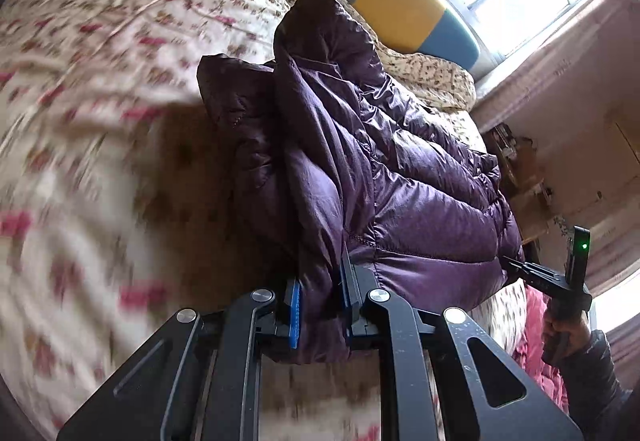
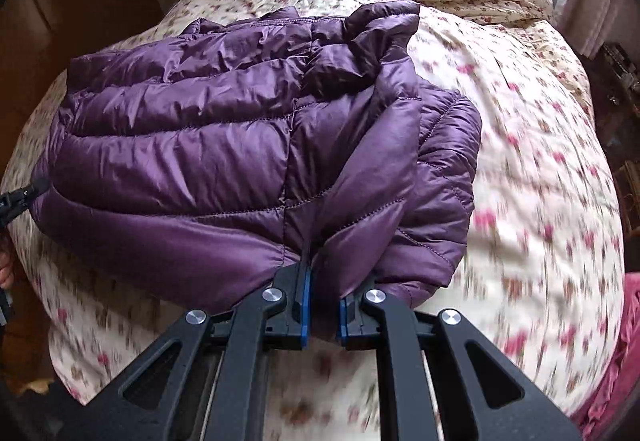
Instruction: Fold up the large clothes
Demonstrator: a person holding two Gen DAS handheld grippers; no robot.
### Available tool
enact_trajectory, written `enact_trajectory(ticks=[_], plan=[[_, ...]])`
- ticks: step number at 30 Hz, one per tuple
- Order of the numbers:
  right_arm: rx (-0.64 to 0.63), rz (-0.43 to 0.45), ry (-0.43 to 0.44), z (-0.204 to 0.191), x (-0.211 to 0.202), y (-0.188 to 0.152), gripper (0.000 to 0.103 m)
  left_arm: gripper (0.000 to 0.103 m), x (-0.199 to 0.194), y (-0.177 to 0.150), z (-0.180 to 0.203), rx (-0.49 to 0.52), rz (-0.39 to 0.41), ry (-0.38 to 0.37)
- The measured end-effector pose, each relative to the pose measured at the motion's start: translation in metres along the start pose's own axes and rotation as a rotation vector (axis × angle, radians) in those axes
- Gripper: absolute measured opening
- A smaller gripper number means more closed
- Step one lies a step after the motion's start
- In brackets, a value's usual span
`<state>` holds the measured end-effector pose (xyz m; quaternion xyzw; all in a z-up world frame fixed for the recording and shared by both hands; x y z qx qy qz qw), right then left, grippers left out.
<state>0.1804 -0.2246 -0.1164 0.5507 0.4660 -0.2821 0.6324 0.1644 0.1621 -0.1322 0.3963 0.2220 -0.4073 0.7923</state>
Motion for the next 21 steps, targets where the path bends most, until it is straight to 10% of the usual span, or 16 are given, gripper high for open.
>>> enact_trajectory(ticks=[16, 18, 21], plan=[[-0.067, -0.014, -0.1, -0.044, -0.04, -0.085, 0.016, 0.021, -0.053, -0.074, 0.001, 0.022, 0.017, 0.043], [-0.06, -0.014, -0.108, -0.041, -0.043, -0.083, 0.053, 0.039, -0.062, -0.069, 0.003, 0.036, 0.033, 0.057], [-0.068, 0.008, -0.117, -0.04, -0.052, -0.081, 0.06, 0.062, -0.078, -0.054, 0.001, 0.027, 0.106, 0.058]])
Point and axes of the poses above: each gripper's, at about its wrist camera, not at the fingertips, and x roughly the way its jaws point, z to its right, y to its top, the point moved 4 cm from there along x, roughly the way its jaws point, and after that the axes turned 3 degrees about -x, right-handed, at the moved point
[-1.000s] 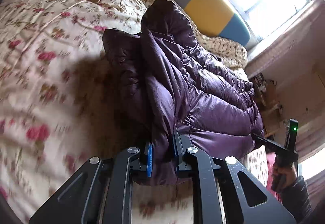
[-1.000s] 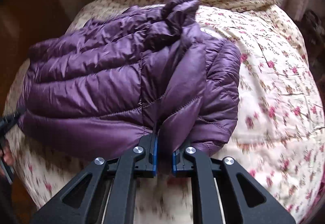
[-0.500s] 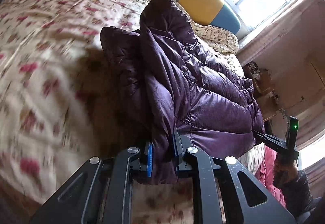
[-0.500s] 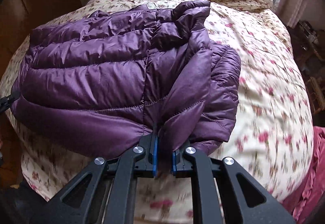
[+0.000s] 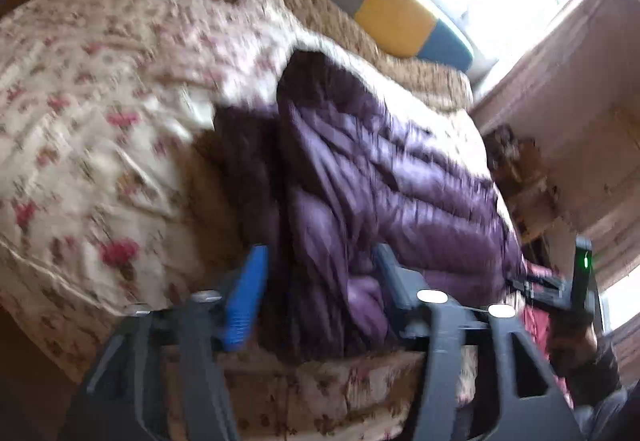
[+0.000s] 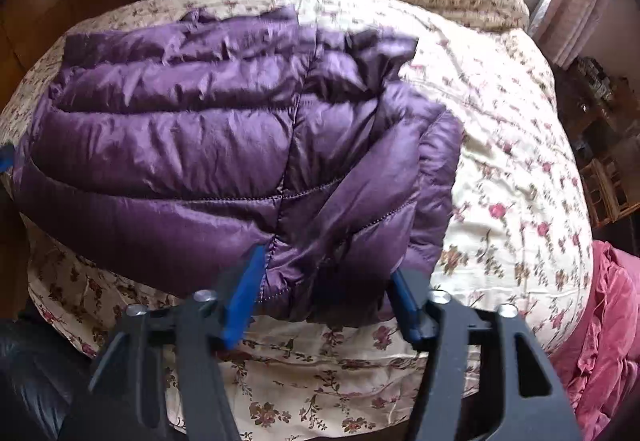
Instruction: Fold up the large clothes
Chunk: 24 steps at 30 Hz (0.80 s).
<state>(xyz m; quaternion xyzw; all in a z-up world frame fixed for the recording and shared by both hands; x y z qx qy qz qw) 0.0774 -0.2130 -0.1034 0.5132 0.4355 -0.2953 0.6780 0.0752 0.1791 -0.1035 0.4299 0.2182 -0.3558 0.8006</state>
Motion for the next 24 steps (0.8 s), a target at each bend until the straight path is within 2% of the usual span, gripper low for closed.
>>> enact_trajectory(ticks=[1, 3, 8, 12, 16, 17, 20, 22, 23, 24], plan=[[0.007, 0.002, 0.004, 0.002, -0.002, 0.001, 0.06, 0.062, -0.002, 0.007, 0.0, 0.002, 0.016, 0.005], [0.022, 0.012, 0.006, 0.006, -0.008, 0.006, 0.071, 0.062, 0.001, 0.027, -0.002, -0.019, 0.037, -0.001], [0.084, 0.067, 0.018, 0.025, -0.025, 0.029, 0.083, 0.062, 0.019, 0.054, -0.003, -0.096, 0.02, 0.0], [0.17, 0.101, 0.054, 0.041, -0.01, 0.064, 0.083, 0.062, 0.048, 0.074, 0.0, -0.144, -0.019, 0.0], [0.27, 0.098, 0.06, 0.06, 0.033, 0.103, 0.082, 0.062, 0.069, 0.091, 0.004, -0.165, -0.029, 0.039], [0.292, 0.093, 0.066, 0.063, 0.039, 0.109, 0.079, 0.061, 0.073, 0.094, 0.003, -0.176, -0.031, 0.052], [0.335, 0.063, 0.072, 0.066, 0.067, 0.125, 0.071, 0.044, 0.087, 0.1, 0.001, -0.183, -0.047, 0.101], [0.351, 0.062, 0.095, 0.064, 0.077, 0.131, 0.049, 0.032, 0.096, 0.103, 0.0, -0.177, -0.056, 0.147], [0.344, 0.072, 0.077, 0.063, 0.079, 0.134, 0.025, 0.025, 0.098, 0.103, 0.0, -0.17, -0.058, 0.159], [0.333, 0.084, 0.057, 0.063, 0.079, 0.135, 0.013, 0.023, 0.101, 0.104, 0.002, -0.147, -0.052, 0.195]])
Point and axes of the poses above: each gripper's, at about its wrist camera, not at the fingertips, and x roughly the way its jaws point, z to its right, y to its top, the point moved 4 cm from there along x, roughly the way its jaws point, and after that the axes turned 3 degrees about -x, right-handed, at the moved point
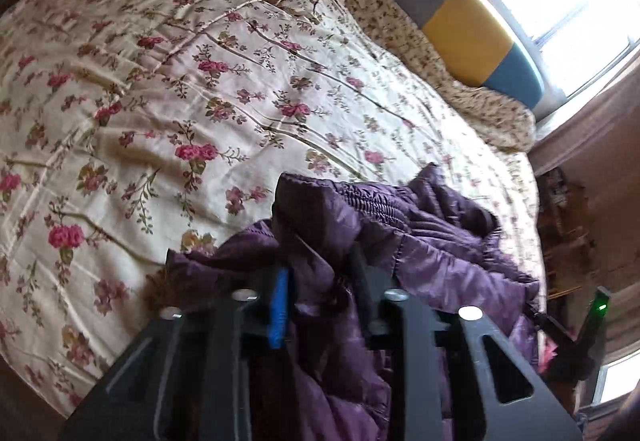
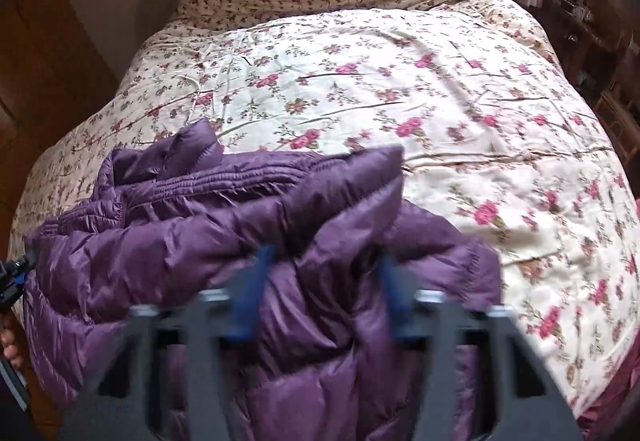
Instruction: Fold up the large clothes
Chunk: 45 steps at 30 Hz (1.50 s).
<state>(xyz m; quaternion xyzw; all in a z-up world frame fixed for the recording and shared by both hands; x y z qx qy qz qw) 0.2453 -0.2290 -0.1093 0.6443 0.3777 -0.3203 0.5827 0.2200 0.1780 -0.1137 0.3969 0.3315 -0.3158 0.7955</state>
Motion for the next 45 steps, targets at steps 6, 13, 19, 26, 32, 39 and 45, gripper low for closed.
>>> enact_trajectory(ticks=[6, 13, 19, 26, 32, 39, 45], plan=[[-0.032, 0.079, -0.147, 0.003, 0.011, 0.004, 0.007, 0.023, 0.018, 0.005, 0.013, 0.101, 0.061, 0.153], [-0.038, 0.072, -0.213, 0.013, 0.046, -0.011, 0.007, 0.023, 0.052, -0.011, 0.026, 0.283, 0.138, 0.303], [-0.044, 0.097, -0.216, 0.014, 0.059, -0.015, 0.007, 0.024, 0.063, -0.014, 0.024, 0.277, 0.193, 0.31], [-0.059, 0.1, -0.237, 0.012, 0.06, -0.014, 0.007, 0.024, 0.062, -0.014, 0.025, 0.26, 0.202, 0.292], [-0.071, 0.099, -0.26, 0.01, 0.06, -0.013, 0.008, 0.051, 0.039, -0.014, 0.03, 0.255, 0.251, 0.26], [-0.075, 0.096, -0.286, 0.009, 0.057, -0.013, 0.013, 0.051, 0.004, -0.023, 0.05, 0.313, 0.318, 0.217], [-0.042, 0.101, -0.303, 0.014, 0.044, -0.01, 0.033, 0.051, -0.014, -0.032, 0.061, 0.335, 0.332, 0.19]])
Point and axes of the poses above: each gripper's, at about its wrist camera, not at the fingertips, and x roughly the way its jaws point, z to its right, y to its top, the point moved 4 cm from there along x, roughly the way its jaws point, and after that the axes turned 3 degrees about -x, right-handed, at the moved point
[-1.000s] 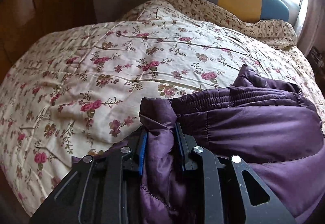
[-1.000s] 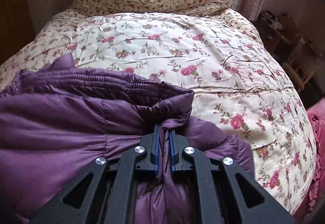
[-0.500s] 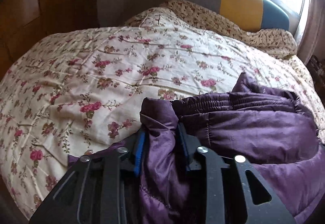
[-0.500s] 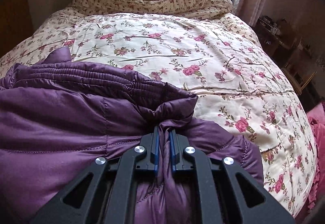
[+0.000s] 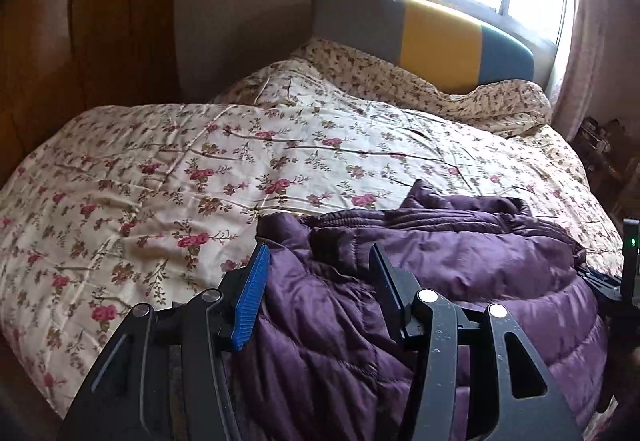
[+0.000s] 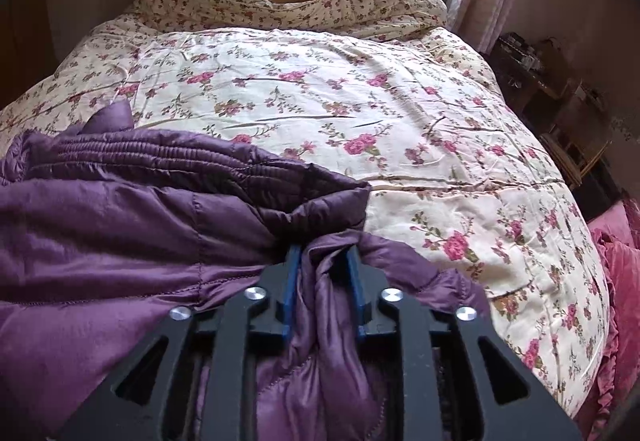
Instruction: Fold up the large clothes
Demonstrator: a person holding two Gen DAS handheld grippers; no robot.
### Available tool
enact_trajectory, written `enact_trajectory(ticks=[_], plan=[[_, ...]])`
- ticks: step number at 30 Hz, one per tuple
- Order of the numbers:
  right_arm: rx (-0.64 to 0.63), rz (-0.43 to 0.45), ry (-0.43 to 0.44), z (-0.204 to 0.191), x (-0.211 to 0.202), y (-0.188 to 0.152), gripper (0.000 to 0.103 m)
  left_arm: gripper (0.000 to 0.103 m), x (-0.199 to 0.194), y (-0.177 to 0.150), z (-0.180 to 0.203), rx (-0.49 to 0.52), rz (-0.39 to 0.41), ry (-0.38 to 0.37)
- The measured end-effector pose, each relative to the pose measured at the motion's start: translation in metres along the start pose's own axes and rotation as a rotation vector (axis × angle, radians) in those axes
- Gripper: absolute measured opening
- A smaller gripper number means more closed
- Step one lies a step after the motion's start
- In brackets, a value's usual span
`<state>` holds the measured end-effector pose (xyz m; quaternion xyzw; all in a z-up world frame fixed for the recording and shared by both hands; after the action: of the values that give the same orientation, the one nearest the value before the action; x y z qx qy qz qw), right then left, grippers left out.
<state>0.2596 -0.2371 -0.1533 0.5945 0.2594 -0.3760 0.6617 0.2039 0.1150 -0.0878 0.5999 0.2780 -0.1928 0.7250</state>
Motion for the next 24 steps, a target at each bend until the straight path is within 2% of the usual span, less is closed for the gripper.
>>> enact_trajectory(ticks=[2, 10, 19, 24], plan=[[0.022, 0.005, 0.008, 0.004, -0.006, 0.001, 0.043, 0.051, -0.005, 0.0, 0.002, 0.005, 0.004, -0.007], [0.004, 0.066, 0.033, -0.01, -0.051, 0.004, 0.051, 0.051, -0.022, -0.002, 0.011, 0.017, 0.02, -0.034], [-0.083, 0.165, 0.195, -0.088, -0.106, 0.01, 0.053, 0.051, -0.022, -0.006, 0.019, 0.023, 0.012, -0.066], [-0.129, 0.178, 0.251, -0.13, -0.115, 0.007, 0.055, 0.051, -0.012, -0.011, 0.024, 0.039, -0.018, -0.084]])
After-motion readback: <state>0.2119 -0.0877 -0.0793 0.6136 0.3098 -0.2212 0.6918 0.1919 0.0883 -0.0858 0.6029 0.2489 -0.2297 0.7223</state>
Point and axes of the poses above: each gripper's, at about its wrist camera, not at the fingertips, and x roughly the way its jaws point, z to its right, y to its top, the point moved 4 cm from there along x, roughly the way its jaws point, and after that the axes turned 3 degrees about -x, right-handed, at the moved point
